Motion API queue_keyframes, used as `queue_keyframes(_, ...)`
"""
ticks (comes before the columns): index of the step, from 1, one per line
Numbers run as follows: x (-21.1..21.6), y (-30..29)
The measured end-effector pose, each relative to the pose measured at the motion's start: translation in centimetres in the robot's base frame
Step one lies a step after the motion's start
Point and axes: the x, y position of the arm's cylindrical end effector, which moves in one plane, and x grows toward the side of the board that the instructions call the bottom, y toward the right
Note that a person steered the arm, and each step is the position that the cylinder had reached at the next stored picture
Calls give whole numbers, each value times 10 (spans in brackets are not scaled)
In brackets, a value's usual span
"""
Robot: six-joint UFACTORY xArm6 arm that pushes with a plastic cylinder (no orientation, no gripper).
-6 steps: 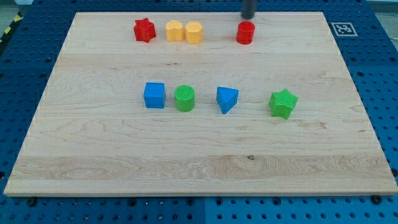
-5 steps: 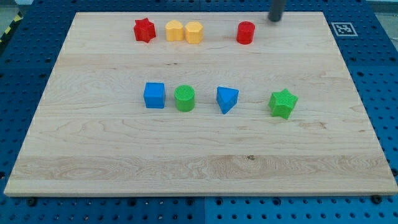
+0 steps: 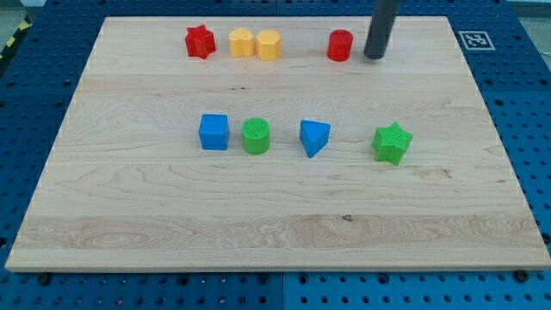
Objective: Slide the red circle left a bit
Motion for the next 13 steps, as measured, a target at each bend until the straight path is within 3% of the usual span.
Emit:
queue_keyframes(2, 0, -29)
queue_keyframes(5, -12, -7)
queue_keyframes(13, -23, -46)
